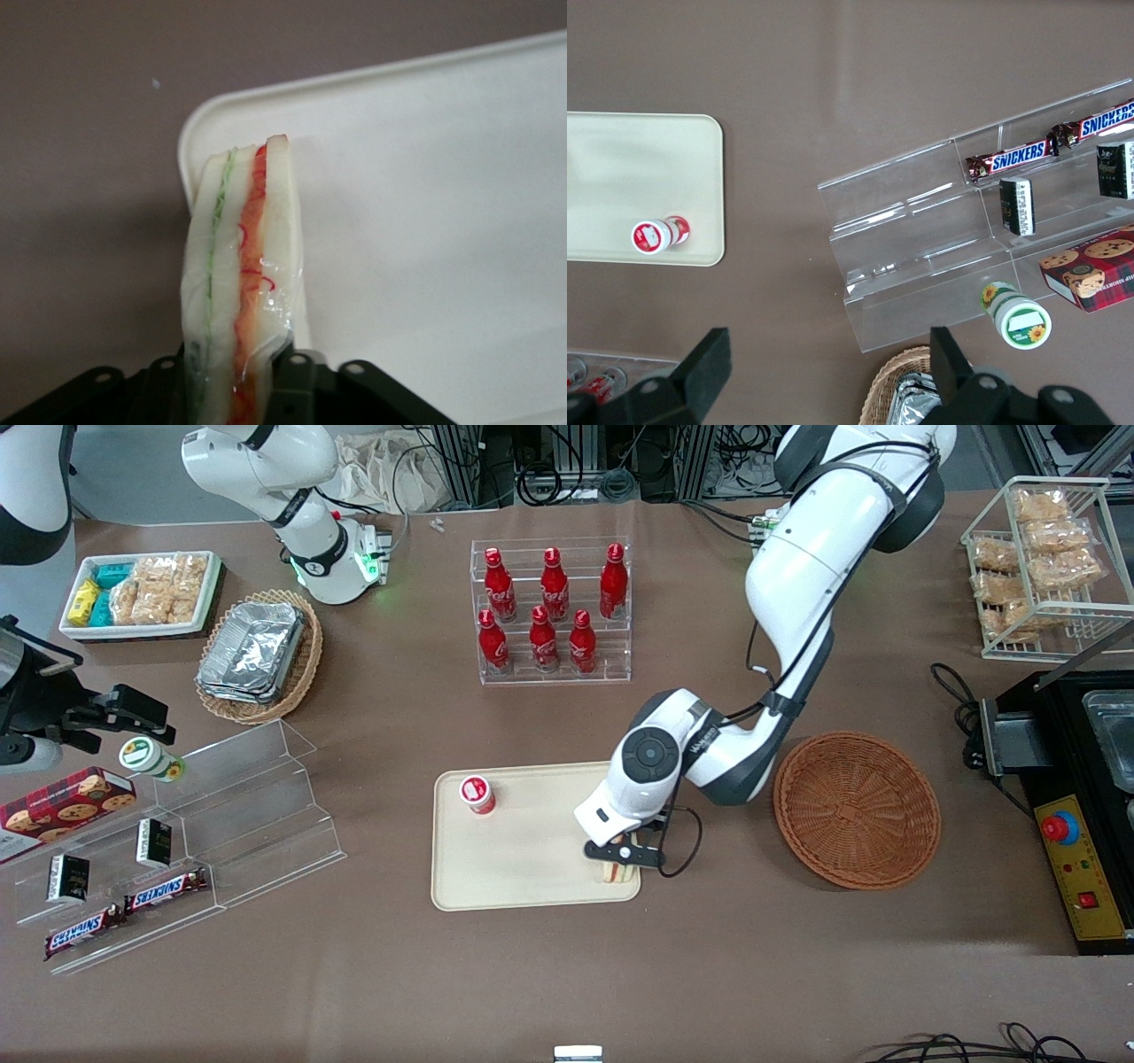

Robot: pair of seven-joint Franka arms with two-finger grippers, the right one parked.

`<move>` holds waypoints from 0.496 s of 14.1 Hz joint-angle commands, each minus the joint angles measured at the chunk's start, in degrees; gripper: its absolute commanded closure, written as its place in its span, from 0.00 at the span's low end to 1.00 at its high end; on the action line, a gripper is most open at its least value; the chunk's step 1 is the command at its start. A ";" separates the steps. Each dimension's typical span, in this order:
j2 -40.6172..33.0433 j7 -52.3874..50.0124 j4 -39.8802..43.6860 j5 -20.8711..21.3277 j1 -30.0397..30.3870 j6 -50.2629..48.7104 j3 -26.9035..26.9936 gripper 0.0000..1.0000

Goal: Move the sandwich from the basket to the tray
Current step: 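Lower the sandwich onto the tray and open the left gripper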

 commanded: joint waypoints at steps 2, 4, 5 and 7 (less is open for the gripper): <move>-1.97 -1.14 0.90 -1.29 0.84 -1.18 -0.72 0.00; -2.24 -1.32 1.08 -3.76 0.75 -1.26 -0.72 0.00; -3.02 -1.14 0.99 -4.21 0.84 -1.44 -0.72 0.00; -4.95 -1.06 1.43 -6.30 1.10 -3.97 -0.72 0.00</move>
